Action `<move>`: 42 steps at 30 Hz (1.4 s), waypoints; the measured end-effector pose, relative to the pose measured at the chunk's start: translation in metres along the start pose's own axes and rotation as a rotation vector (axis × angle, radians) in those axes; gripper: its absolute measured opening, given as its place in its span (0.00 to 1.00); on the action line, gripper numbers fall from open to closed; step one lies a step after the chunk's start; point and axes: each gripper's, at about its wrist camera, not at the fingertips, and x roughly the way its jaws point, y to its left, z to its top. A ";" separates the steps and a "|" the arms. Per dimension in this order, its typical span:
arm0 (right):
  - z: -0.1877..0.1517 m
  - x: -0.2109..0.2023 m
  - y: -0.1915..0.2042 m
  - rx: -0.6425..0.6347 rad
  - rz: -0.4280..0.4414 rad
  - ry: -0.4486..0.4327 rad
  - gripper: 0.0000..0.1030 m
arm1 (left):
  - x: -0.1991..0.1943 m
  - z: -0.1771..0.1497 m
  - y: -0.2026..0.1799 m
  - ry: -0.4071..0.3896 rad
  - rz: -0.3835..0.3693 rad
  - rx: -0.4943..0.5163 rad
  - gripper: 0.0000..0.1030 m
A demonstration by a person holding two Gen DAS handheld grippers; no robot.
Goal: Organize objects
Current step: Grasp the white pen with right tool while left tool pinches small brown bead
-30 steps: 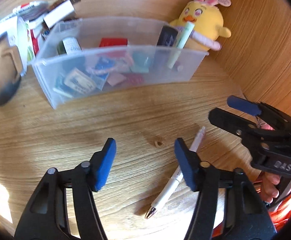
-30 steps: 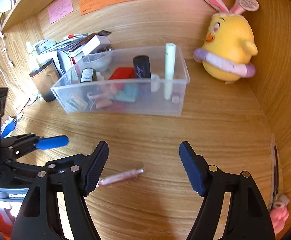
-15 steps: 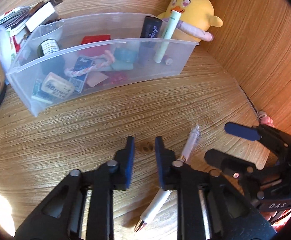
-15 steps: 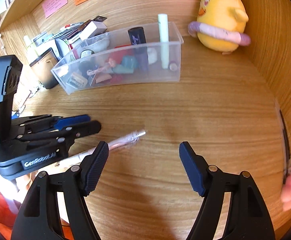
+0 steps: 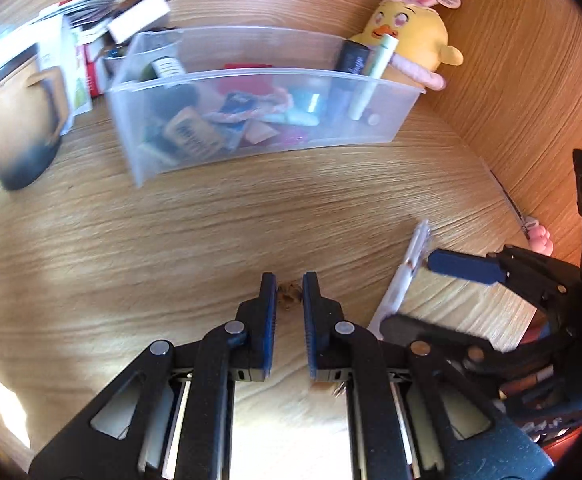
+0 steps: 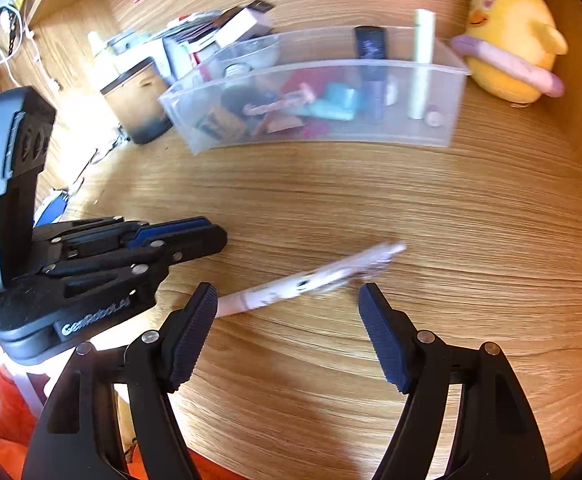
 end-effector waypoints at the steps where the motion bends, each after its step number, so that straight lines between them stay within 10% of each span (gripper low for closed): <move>1: 0.001 0.001 0.002 0.000 -0.004 0.001 0.68 | -0.002 -0.002 0.002 -0.004 0.009 -0.005 0.12; 19: 0.011 0.009 0.009 -0.135 -0.046 -0.024 0.15 | -0.010 -0.014 0.009 -0.039 0.017 -0.021 0.12; 27: 0.015 0.001 -0.015 -0.170 -0.070 0.000 0.15 | -0.010 -0.014 0.006 -0.045 0.042 -0.030 0.12; 35: 0.016 0.011 -0.015 -0.145 -0.097 -0.017 0.45 | -0.004 -0.007 0.005 -0.041 0.067 -0.050 0.12; 42: 0.018 0.011 -0.011 -0.171 -0.101 -0.033 0.17 | -0.001 0.001 0.008 -0.044 0.047 -0.090 0.12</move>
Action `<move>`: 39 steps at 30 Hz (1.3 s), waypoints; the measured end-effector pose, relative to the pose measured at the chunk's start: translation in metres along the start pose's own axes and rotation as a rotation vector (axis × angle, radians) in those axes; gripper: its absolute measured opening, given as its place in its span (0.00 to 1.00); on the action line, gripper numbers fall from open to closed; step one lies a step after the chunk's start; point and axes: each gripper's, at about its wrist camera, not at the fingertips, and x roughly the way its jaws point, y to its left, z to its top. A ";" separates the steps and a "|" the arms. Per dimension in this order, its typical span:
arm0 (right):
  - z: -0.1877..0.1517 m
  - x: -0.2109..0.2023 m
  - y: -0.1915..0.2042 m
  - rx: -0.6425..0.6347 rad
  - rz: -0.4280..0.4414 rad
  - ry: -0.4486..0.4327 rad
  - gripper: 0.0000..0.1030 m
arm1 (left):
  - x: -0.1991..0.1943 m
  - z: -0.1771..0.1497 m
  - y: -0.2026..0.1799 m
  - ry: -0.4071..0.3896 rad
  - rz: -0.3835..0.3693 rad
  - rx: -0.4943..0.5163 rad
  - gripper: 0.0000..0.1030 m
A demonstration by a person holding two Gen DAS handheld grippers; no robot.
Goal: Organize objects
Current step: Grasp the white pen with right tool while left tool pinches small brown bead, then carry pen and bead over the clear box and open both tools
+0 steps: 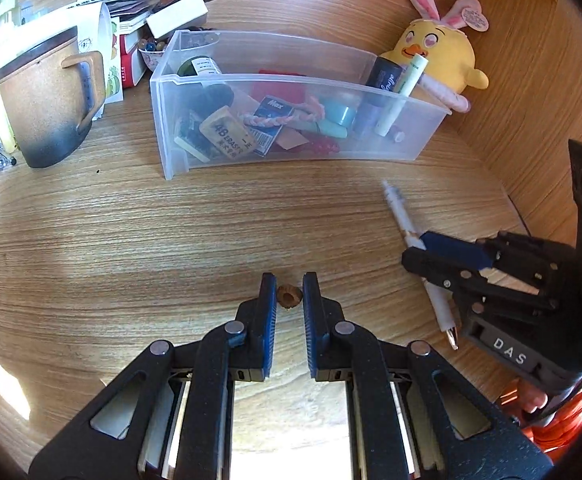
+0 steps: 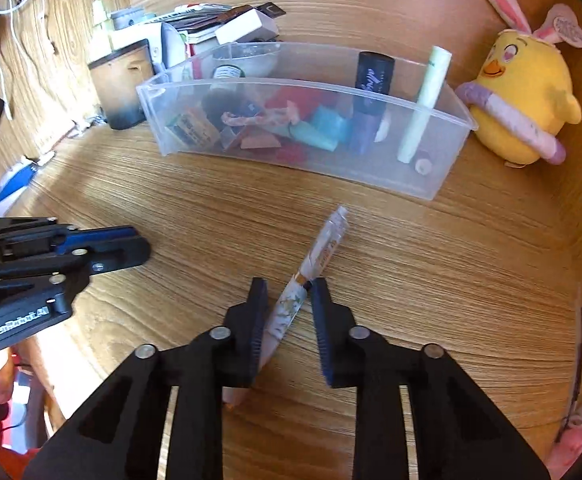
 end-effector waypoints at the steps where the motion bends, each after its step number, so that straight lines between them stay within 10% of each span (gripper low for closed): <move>1: 0.000 -0.001 0.000 0.003 0.008 0.000 0.15 | -0.001 0.001 0.000 -0.004 -0.001 -0.001 0.12; 39: 0.085 -0.043 -0.017 0.096 0.075 -0.229 0.10 | -0.047 0.095 0.002 -0.258 -0.036 0.025 0.12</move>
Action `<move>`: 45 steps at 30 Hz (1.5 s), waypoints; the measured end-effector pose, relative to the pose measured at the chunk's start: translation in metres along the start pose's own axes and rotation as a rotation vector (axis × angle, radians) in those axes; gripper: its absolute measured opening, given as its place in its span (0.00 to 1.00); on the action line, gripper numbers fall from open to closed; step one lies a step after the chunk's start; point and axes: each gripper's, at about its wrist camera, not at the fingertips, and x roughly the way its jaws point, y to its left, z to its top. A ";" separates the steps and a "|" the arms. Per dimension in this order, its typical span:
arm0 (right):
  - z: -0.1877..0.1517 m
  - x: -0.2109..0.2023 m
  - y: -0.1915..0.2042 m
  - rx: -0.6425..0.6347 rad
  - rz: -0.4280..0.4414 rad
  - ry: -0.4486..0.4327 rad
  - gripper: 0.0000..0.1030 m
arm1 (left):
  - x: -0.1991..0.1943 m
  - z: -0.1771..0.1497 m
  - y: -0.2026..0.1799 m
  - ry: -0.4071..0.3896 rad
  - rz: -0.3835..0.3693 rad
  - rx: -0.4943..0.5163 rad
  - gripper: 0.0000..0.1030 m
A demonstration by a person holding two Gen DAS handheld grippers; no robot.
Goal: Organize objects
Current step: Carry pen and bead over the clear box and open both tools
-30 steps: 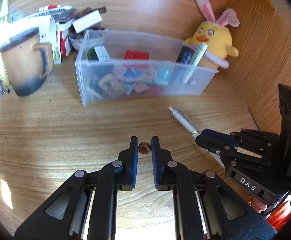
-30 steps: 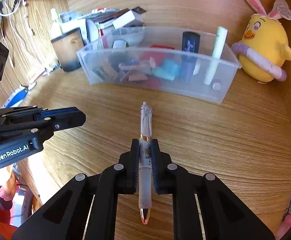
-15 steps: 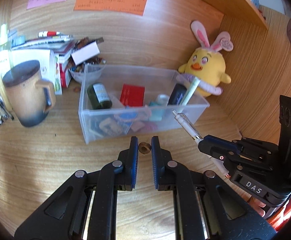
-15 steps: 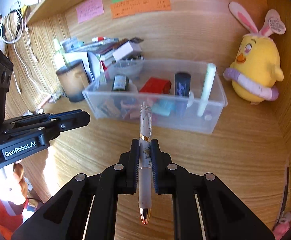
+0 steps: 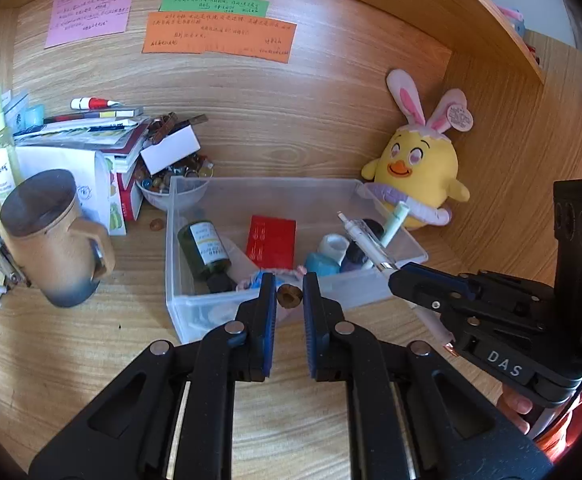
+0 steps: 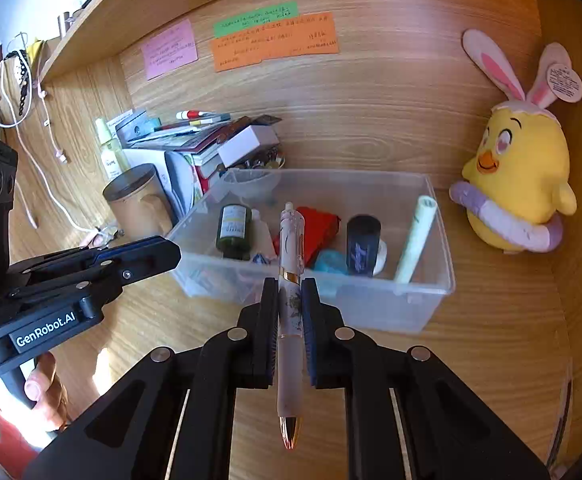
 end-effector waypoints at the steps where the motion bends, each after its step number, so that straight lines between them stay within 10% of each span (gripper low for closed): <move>1: 0.002 0.002 0.000 0.001 0.000 -0.001 0.10 | 0.001 0.002 0.001 0.001 0.001 -0.001 0.12; 45: 0.041 0.097 0.010 -0.096 -0.008 0.131 0.14 | 0.073 0.022 0.030 0.125 0.038 -0.003 0.12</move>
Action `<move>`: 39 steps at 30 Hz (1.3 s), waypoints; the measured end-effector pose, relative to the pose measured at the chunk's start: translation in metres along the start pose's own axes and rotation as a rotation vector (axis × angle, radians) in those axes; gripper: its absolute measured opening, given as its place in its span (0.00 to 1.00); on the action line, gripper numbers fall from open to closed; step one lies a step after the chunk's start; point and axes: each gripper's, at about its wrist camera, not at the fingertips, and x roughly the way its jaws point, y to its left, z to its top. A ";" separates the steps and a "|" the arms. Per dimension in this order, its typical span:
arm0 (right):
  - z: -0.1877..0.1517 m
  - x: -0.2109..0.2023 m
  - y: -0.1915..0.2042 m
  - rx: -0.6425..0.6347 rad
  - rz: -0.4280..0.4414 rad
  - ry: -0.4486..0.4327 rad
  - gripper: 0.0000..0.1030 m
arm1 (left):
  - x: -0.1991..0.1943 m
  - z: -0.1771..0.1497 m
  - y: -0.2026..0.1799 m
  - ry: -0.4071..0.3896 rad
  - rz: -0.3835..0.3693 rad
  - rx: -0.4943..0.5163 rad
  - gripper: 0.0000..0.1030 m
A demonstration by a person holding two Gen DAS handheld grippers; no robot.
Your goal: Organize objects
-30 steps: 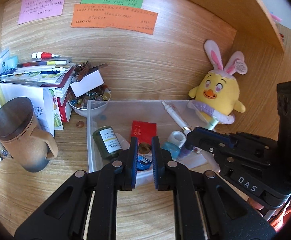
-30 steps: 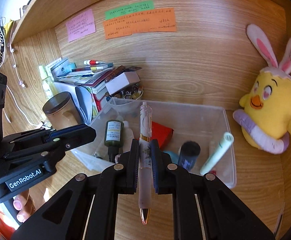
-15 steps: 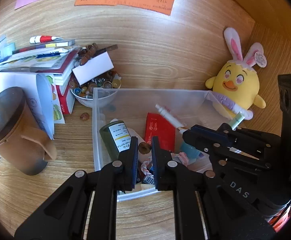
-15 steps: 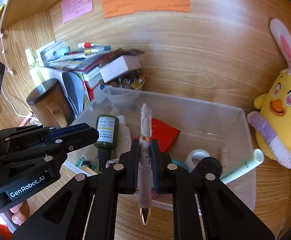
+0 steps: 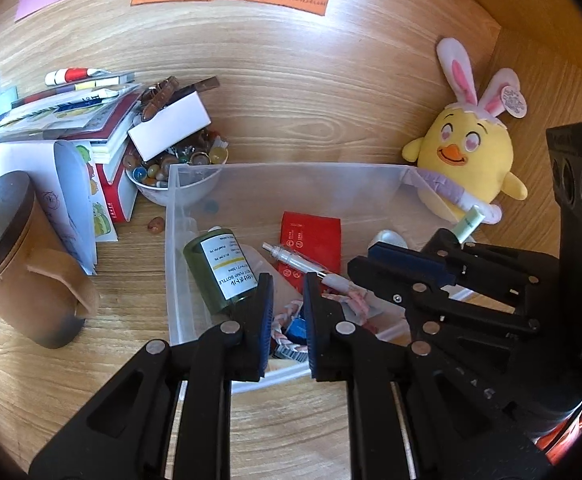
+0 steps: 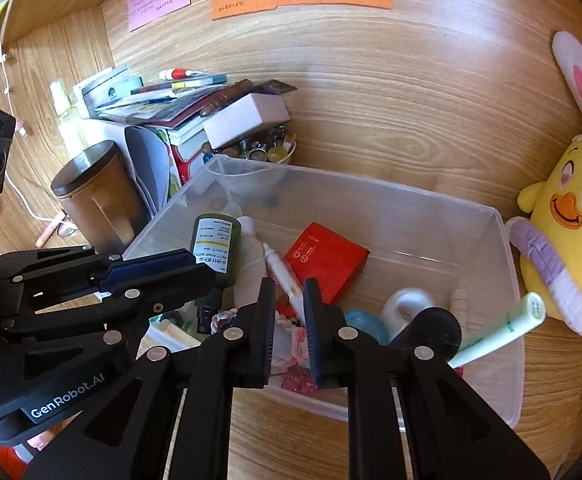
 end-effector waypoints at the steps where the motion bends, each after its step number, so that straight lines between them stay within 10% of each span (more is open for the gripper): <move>1: 0.000 -0.002 0.000 0.003 0.003 -0.002 0.14 | -0.002 -0.001 -0.001 -0.002 0.001 0.003 0.13; 11: -0.009 -0.041 -0.007 0.037 0.028 -0.051 0.19 | -0.029 -0.008 -0.004 -0.053 0.025 -0.005 0.39; 22: -0.034 -0.093 -0.015 0.037 -0.032 -0.170 0.70 | -0.069 -0.021 -0.013 -0.149 0.059 0.007 0.91; 39: -0.074 -0.106 -0.015 0.043 -0.098 -0.163 0.82 | -0.076 -0.051 -0.006 -0.147 0.067 -0.049 0.96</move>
